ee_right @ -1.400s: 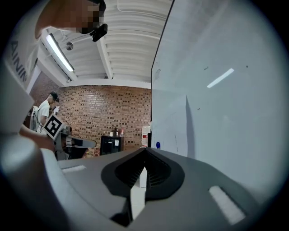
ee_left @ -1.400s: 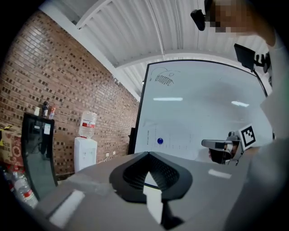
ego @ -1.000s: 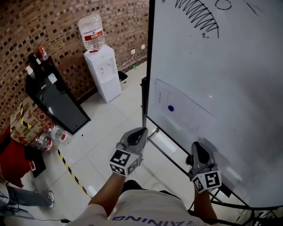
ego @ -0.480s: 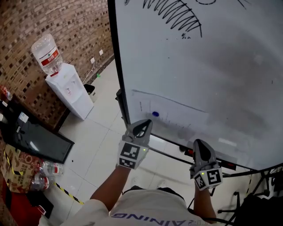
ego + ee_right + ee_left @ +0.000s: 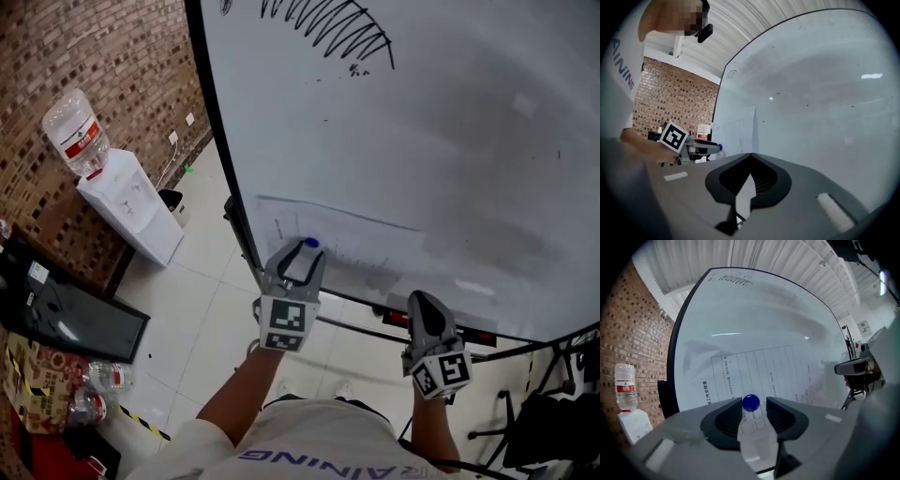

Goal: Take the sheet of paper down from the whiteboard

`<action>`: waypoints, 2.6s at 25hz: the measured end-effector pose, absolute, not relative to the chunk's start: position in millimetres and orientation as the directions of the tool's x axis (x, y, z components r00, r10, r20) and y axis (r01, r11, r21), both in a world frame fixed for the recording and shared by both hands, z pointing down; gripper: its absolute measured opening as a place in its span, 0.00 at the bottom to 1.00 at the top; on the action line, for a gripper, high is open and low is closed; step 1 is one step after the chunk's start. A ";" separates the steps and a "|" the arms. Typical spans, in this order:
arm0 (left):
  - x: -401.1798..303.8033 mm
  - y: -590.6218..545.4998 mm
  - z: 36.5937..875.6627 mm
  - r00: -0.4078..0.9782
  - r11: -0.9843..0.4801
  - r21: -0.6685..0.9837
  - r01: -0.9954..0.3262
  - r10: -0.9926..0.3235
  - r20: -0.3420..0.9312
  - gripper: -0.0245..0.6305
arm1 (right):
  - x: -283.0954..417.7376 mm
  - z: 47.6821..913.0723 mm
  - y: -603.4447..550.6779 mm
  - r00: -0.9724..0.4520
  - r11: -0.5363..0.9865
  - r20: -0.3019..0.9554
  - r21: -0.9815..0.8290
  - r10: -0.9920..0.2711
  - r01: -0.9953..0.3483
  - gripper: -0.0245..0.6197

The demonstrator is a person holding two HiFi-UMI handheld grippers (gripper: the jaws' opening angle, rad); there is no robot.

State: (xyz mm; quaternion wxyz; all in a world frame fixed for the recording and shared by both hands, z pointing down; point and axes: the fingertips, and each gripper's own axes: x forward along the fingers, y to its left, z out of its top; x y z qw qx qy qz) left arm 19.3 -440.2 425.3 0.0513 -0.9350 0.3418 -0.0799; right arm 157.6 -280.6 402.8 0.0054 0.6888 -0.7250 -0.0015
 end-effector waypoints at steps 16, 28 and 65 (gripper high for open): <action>22.5 -448.4 426.0 0.730 -0.740 -0.111 -0.663 -0.672 0.121 0.23 | 147.9 404.4 -298.0 -0.098 0.098 0.014 0.014 -0.995 -0.995 0.05; 24.1 -447.5 425.5 0.746 -0.756 -0.084 -0.649 -0.654 0.125 0.23 | 153.4 421.5 -325.6 -0.080 0.079 0.099 -0.012 -0.992 -0.997 0.28; -12.1 -377.7 437.0 0.827 -0.815 0.144 -0.562 -0.546 0.138 0.23 | 163.3 438.7 -292.2 -0.115 0.118 0.161 0.010 -0.980 -0.993 0.05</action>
